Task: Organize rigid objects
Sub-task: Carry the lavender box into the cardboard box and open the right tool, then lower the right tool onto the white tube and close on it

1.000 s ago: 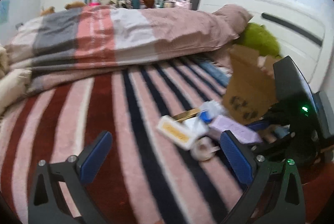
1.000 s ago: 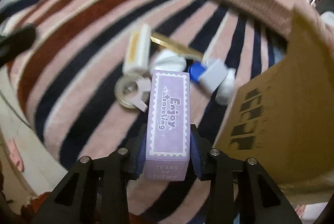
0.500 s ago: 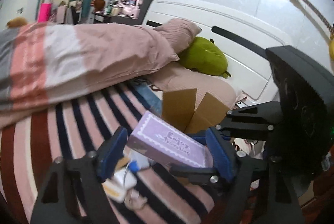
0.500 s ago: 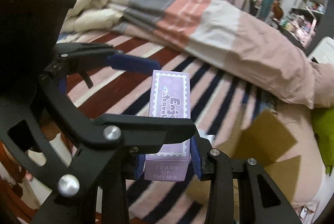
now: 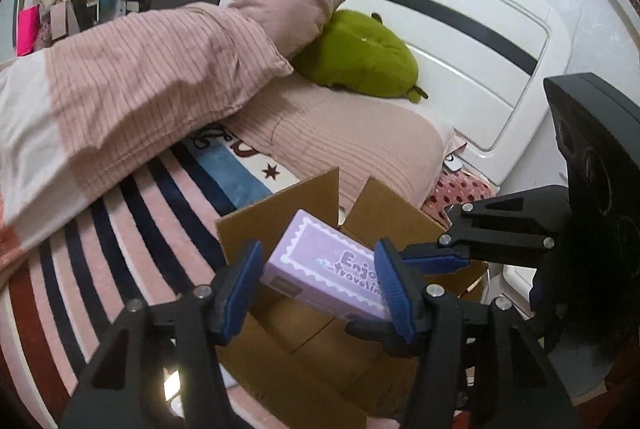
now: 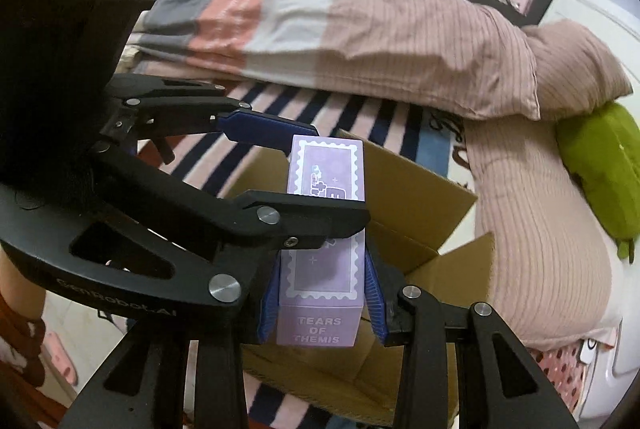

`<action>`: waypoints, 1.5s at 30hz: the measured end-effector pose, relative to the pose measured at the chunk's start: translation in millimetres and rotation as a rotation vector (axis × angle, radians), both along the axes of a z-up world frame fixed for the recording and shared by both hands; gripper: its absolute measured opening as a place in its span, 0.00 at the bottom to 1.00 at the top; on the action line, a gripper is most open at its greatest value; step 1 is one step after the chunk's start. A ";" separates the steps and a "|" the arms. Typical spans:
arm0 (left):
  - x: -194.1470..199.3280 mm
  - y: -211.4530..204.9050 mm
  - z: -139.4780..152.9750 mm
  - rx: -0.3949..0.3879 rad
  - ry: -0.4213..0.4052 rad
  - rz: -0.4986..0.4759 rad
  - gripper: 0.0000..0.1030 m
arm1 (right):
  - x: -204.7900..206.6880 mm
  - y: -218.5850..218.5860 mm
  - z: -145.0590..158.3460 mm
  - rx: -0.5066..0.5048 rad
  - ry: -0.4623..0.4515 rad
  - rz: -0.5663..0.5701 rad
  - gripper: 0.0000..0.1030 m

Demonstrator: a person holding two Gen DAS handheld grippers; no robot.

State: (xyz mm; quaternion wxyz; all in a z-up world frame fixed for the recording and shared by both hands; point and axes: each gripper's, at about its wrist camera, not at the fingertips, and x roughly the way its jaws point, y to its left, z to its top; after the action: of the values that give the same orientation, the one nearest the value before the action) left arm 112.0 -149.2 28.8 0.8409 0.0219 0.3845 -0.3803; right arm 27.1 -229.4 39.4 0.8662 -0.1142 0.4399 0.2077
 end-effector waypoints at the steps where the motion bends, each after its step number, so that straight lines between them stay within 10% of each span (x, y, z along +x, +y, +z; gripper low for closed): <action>1: 2.1 -1.8 -1.4 0.015 0.004 0.009 0.60 | 1.4 -1.4 -2.5 -0.005 0.002 -0.003 0.32; 4: 2.7 4.0 -1.9 0.035 -0.003 0.045 0.85 | 8.4 -1.9 -11.7 -0.048 0.033 -0.032 0.38; 7: -4.4 20.6 4.8 0.049 -0.033 0.084 0.85 | 7.1 -3.7 -12.6 -0.055 0.034 -0.061 0.56; 19: -70.0 173.0 7.6 0.115 -0.161 0.444 0.86 | -48.0 101.2 22.2 0.167 -0.052 0.265 0.56; 25: -91.5 236.5 -42.6 0.133 -0.115 0.578 0.86 | -55.2 168.9 -24.4 0.176 0.014 0.376 0.56; 38: -119.9 269.7 -108.1 0.068 -0.011 0.647 0.86 | -1.4 205.9 -139.3 -0.050 0.025 0.228 0.53; 42: -122.2 266.4 -106.4 0.065 -0.013 0.642 0.86 | 5.8 207.0 -156.5 -0.068 0.078 0.247 0.29; 45: -122.2 263.9 -104.2 0.058 -0.012 0.632 0.86 | 6.5 204.0 -160.5 -0.054 0.079 0.259 0.28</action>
State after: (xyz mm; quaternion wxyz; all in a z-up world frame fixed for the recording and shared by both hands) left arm -10.2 114.7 -75.4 0.9188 -0.0724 0.3778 -0.0888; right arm 33.7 -25.4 -121.1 0.8107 -0.1850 0.4609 0.3102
